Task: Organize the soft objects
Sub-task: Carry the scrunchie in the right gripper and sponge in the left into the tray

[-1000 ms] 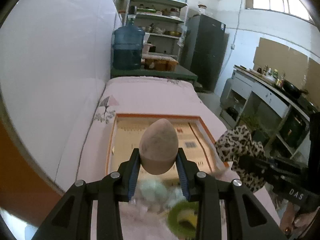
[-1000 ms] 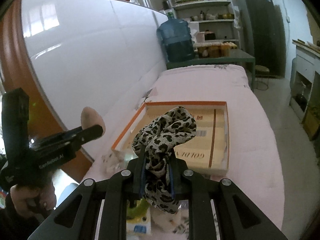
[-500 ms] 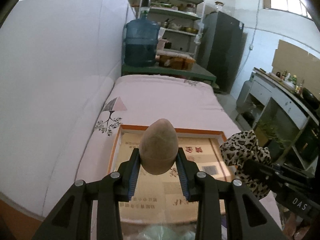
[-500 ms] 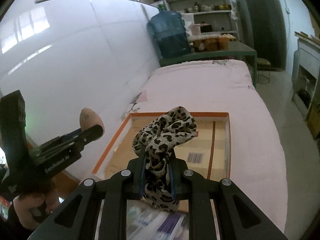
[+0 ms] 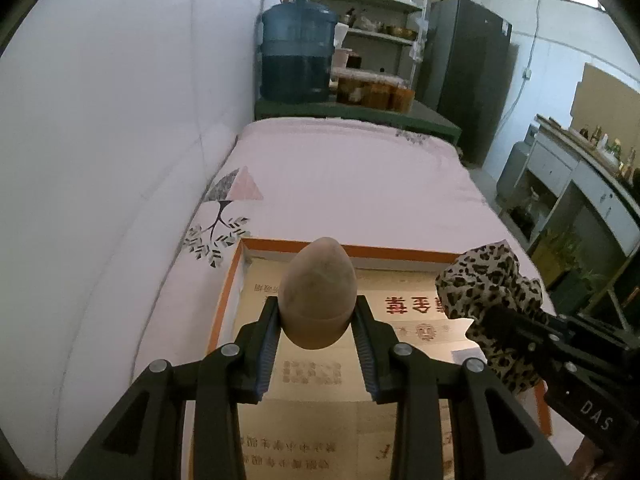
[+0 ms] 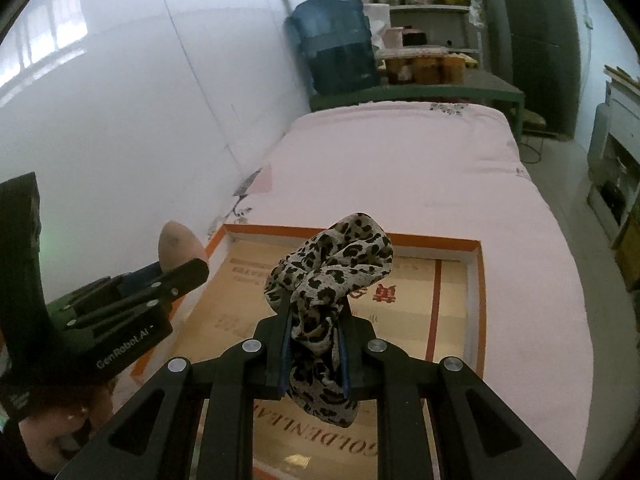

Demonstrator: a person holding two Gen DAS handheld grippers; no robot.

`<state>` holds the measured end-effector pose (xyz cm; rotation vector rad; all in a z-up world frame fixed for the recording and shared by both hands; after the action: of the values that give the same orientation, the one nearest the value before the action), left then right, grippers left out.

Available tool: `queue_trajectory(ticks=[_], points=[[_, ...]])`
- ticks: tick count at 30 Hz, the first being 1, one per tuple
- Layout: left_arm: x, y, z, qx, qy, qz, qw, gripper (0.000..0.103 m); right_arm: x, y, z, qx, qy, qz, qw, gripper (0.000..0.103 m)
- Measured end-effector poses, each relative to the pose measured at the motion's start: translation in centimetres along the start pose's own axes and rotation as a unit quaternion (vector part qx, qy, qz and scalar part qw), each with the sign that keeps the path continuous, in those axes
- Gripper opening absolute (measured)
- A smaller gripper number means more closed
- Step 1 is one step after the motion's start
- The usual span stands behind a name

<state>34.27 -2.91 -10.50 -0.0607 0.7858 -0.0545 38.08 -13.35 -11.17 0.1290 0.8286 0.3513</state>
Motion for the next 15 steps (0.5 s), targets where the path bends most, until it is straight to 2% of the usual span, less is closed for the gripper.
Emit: queue_trajectory(ticks=[15], points=[[4.3,0.7,-0.6,0.011,0.029,0.022,0.9993,0.036,4.6,-2.2,0.2,-0.009,0.019,-0.077,0.997,0.019]])
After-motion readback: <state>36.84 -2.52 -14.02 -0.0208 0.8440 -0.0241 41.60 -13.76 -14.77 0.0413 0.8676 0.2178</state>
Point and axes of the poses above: each gripper's, at about its wrist camera, not at the fingertips, and x roughly the way its jaws point, y to its left, z to its top, the point moved 10 cm from there along x, roughly the way its jaws point, and after that the axes turned 1 degree about x, right-handed, at the moved point
